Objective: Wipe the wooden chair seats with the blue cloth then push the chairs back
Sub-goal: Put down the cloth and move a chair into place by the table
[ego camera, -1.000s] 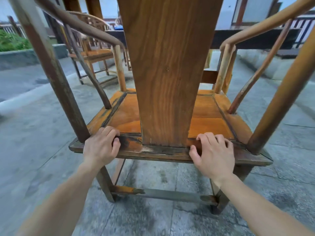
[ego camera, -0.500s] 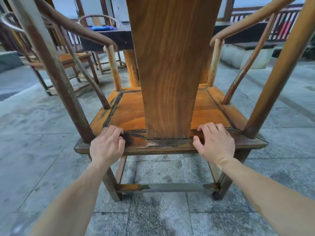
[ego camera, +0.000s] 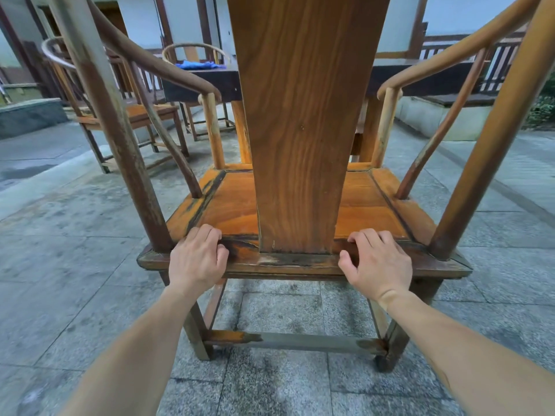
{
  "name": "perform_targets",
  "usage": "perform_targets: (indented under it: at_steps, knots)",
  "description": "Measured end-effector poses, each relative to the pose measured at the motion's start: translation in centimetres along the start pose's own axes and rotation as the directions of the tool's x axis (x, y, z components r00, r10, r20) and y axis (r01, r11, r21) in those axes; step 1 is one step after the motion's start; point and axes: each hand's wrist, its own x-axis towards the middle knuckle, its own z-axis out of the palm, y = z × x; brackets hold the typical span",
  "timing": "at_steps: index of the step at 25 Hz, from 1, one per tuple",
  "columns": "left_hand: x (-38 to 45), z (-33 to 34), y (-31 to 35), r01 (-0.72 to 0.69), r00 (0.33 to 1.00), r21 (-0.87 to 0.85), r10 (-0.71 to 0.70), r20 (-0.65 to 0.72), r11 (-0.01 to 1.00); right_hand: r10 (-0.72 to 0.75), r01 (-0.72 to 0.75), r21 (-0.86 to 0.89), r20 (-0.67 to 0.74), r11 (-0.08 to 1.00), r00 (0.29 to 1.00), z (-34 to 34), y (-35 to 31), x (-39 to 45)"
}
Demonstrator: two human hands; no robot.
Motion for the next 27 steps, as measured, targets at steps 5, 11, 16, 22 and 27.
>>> perform_targets:
  at_steps: [5, 11, 16, 22, 27]
  knots:
    - [-1.2, -0.6, 1.4, 0.133, 0.982, -0.066, -0.122, 0.143, 0.989, -0.02, 0.02, -0.005, 0.078, 1.0, 0.997, -0.4, 0.2, 0.0]
    - [-5.6, -5.5, 4.1, 0.273, 0.944, -0.049, -0.258, 0.205, 0.961, -0.093, 0.065, 0.094, 0.324, 0.993, 0.942, -3.6, 1.2, -0.4]
    - [-6.2, -17.7, 7.0, 0.244, 0.946, 0.01, -0.24, 0.218, 0.97, -0.274, 0.257, 0.101, 0.224, 0.961, 0.935, -16.0, 1.7, -0.5]
    - [-1.1, -39.1, 12.9, 0.145, 0.973, -0.044, -0.134, 0.188, 0.988, -0.371, 0.338, 0.158, 0.303, 0.928, 0.878, -38.9, -0.4, 1.7]
    - [2.9, -57.1, 15.9, 0.159, 0.978, -0.11, -0.141, 0.156, 0.981, -0.35, 0.308, 0.183, 0.283, 0.934, 0.893, -56.9, -2.0, 4.1]
